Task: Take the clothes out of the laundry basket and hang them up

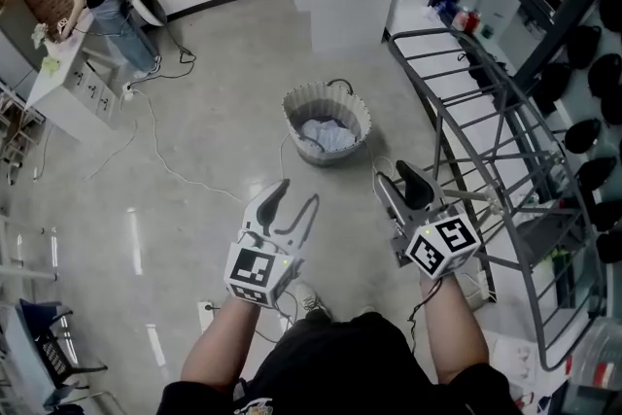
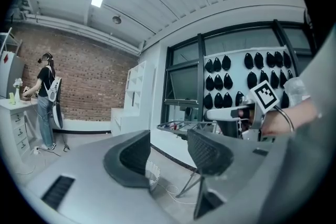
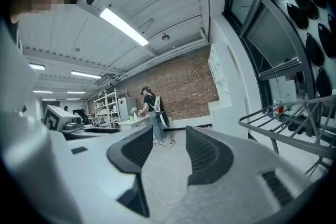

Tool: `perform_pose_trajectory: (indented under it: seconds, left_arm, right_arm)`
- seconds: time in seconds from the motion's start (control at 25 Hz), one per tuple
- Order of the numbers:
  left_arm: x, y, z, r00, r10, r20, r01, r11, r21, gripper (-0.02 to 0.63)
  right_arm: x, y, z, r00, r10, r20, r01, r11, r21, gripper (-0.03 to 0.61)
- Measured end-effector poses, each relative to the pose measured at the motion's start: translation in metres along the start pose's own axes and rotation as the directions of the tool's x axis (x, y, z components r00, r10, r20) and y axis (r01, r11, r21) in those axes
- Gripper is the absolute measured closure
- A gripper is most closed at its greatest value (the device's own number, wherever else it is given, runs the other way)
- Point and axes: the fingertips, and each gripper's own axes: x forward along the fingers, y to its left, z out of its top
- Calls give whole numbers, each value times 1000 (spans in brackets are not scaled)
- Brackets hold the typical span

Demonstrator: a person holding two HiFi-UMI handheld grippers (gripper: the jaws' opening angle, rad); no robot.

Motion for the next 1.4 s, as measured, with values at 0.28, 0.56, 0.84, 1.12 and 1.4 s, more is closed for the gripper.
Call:
perform_pose_trajectory:
  seconds: [0.28, 0.56, 0.84, 1.12, 1.4]
  left_arm:
    - [12, 45, -2, 1000, 19, -6, -19, 1000, -13, 414]
    - [44, 71, -6, 998, 62, -11, -62, 998, -10, 414]
    - [119, 97, -1, 991, 129, -18, -129, 992, -9, 414]
    - [205, 111, 13, 983, 180, -38, -181, 983, -19, 414]
    - [253, 125, 21, 982, 187, -40, -187, 982, 0, 414]
  right_arm:
    - [50, -3, 4, 1000, 7, -9, -7, 1000, -7, 374]
    - [98, -30, 2, 998, 61, -20, -61, 998, 10, 366]
    - [167, -101, 3, 990, 140, -33, -138, 990, 37, 360]
    - [229, -173, 19, 978, 204, -45, -201, 978, 63, 359]
    - [267, -206, 17, 973, 222, -66, -215, 972, 97, 356]
